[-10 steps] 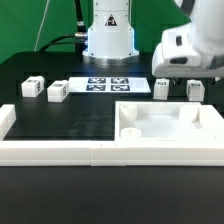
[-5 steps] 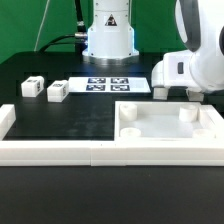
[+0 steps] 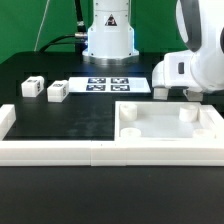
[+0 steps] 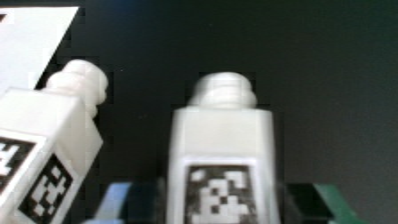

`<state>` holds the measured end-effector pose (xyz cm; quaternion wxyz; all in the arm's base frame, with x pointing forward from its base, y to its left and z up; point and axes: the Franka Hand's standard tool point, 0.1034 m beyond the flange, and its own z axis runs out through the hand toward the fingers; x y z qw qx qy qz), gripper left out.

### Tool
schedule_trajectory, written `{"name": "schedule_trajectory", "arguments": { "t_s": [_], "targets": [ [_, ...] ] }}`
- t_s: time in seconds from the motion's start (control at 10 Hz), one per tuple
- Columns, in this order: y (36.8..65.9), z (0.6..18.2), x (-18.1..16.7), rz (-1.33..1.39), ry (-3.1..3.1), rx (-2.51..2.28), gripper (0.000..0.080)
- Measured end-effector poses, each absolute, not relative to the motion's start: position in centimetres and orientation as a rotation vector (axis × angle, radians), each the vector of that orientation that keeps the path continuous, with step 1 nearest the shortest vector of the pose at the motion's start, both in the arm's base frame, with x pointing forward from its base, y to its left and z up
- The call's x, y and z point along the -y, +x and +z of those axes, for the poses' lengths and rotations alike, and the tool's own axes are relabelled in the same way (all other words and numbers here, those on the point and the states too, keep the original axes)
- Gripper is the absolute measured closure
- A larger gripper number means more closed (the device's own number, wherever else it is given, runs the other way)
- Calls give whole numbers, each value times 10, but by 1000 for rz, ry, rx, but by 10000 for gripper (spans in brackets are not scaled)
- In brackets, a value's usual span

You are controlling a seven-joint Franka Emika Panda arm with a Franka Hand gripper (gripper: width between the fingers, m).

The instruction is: Assemble one leg

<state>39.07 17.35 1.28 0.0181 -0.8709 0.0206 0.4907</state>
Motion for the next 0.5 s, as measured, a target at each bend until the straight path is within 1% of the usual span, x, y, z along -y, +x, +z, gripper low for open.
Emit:
{"name": "schedule_trajectory", "arguments": {
  "t_s": [0.4,0.5],
  "targets": [
    [391,13,-174,1524,-2705,-64,511],
    [391,15,-173,1526,-2702,-60,511]
  ]
}}
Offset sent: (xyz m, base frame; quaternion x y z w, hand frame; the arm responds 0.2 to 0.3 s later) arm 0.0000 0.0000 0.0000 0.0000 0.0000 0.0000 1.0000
